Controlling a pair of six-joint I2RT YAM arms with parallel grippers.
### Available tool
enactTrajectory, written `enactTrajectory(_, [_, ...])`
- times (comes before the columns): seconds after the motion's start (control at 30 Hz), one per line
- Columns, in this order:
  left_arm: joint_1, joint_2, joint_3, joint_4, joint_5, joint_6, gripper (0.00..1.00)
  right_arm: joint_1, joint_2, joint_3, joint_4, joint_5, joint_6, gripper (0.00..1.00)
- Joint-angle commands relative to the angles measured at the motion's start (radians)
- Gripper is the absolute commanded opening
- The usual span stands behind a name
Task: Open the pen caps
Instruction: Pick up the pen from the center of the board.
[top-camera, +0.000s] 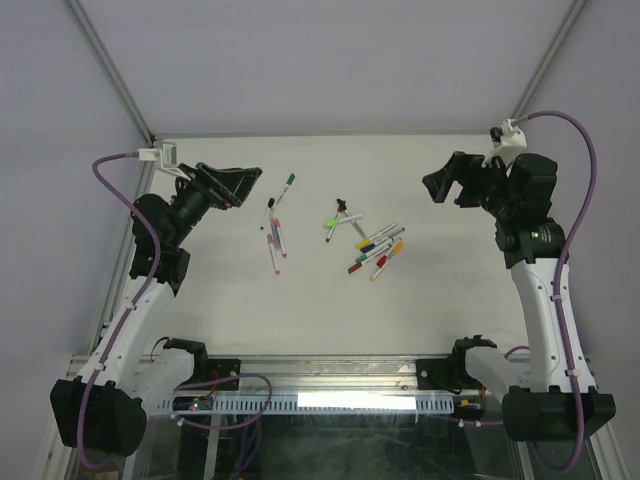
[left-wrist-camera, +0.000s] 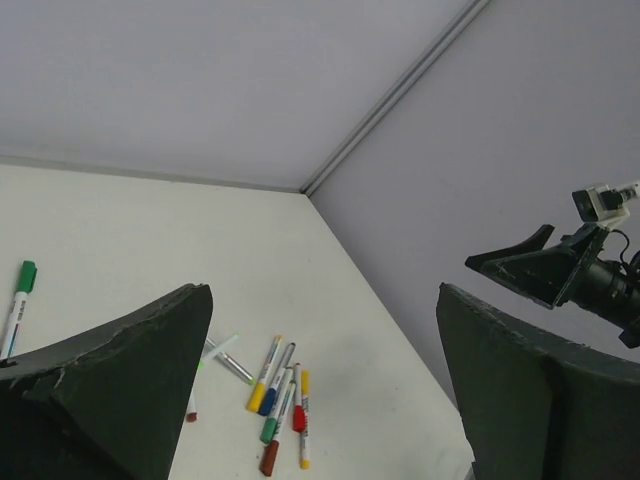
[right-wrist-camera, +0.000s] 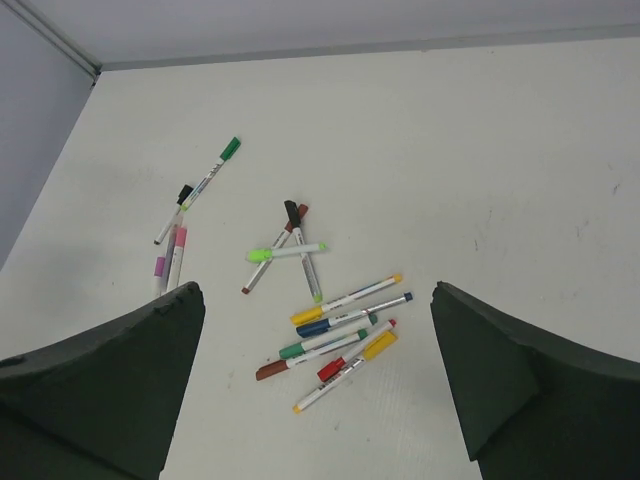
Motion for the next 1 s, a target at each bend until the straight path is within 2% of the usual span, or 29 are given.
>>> enactTrajectory(0.0, [0.001,-0.023,-0.005,0.062,0.014,-0.020,0.99,-0.009,-0.016,0.059,-0.010,-0.042,-0.001,1.00])
enactTrajectory(0.13, [0.001,-0.043,-0.075,0.086,-0.098,-0.067,0.99,-0.009,-0.021,0.060,0.006,-0.107,-0.036,1.00])
enactTrajectory(0.23, [0.002,-0.052,-0.141,0.165,-0.096,-0.046,0.99,-0.010,-0.017,0.051,0.007,-0.163,-0.105,1.00])
enactTrajectory(0.3, [0.003,-0.040,-0.158,0.156,-0.086,-0.028,0.99,-0.010,-0.018,0.025,0.007,-0.293,-0.225,1.00])
enactTrajectory(0.37, [-0.001,-0.018,-0.160,0.096,-0.089,0.004,0.99,-0.009,-0.016,-0.008,-0.013,-0.465,-0.377,1.00])
enactTrajectory(0.4, [-0.012,-0.008,-0.152,0.037,-0.122,0.035,0.99,-0.011,-0.015,-0.024,-0.009,-0.492,-0.393,1.00])
enactTrajectory(0.43, [-0.066,-0.004,-0.143,-0.029,-0.198,0.079,0.99,-0.010,-0.015,-0.044,0.010,-0.499,-0.378,1.00])
enactTrajectory(0.53, [-0.306,-0.005,-0.118,-0.168,-0.592,0.274,0.99,-0.029,-0.009,-0.112,0.105,-0.578,-0.283,1.00])
enactTrajectory(0.57, [-0.358,0.008,-0.106,-0.196,-0.685,0.314,0.99,-0.042,-0.002,-0.130,0.126,-0.605,-0.251,1.00])
enactTrajectory(0.63, [-0.391,0.055,-0.075,-0.259,-0.760,0.349,0.99,-0.058,0.018,-0.132,0.097,-0.657,-0.288,1.00])
enactTrajectory(0.77, [-0.391,0.166,-0.030,-0.357,-0.843,0.354,0.99,-0.057,0.032,-0.150,0.046,-0.625,-0.374,1.00])
enactTrajectory(0.87, [-0.390,0.235,-0.024,-0.391,-0.808,0.319,0.99,-0.055,0.043,-0.167,0.018,-0.580,-0.404,0.98])
enactTrajectory(0.97, [-0.385,0.301,-0.034,-0.392,-0.772,0.283,0.93,-0.049,0.051,-0.181,0.014,-0.528,-0.421,0.97])
